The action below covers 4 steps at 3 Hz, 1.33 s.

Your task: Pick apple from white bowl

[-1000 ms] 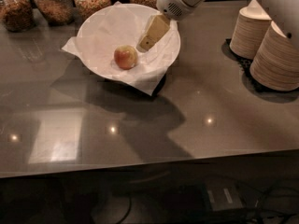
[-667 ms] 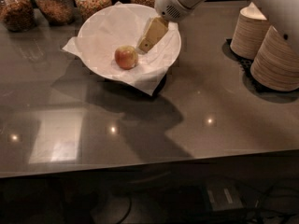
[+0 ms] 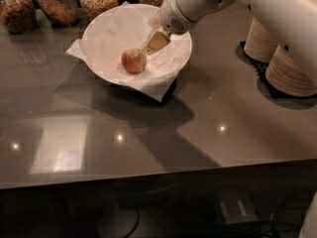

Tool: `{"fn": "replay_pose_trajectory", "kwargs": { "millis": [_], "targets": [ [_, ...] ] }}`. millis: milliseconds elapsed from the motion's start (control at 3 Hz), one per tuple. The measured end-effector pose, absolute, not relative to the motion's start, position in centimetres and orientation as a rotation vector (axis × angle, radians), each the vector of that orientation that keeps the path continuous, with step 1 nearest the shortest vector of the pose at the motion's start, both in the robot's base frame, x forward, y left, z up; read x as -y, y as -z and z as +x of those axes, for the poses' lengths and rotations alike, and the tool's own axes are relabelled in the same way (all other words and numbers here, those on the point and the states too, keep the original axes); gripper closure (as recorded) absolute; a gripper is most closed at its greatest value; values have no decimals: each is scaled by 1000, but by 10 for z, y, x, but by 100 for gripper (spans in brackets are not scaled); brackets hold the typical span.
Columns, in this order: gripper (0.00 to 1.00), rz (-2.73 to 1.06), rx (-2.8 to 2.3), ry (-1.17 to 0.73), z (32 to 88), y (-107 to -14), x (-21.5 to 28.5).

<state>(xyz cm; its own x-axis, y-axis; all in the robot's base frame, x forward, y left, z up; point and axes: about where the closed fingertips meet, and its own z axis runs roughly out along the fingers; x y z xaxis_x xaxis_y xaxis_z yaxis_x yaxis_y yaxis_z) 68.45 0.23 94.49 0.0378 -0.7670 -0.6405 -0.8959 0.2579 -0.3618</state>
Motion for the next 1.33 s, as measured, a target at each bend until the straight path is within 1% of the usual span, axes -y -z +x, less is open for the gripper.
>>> {"fn": "replay_pose_trajectory", "kwargs": {
  "millis": [333, 667, 1000, 1333],
  "targets": [
    [65, -1531, -1738, -244, 688, -931, -13],
    [61, -1534, -1737, -288, 688, -918, -24],
    [43, -1541, -1740, -330, 687, -905, -34],
    [36, -1545, -1740, -349, 688, -900, -38]
  ]
}}
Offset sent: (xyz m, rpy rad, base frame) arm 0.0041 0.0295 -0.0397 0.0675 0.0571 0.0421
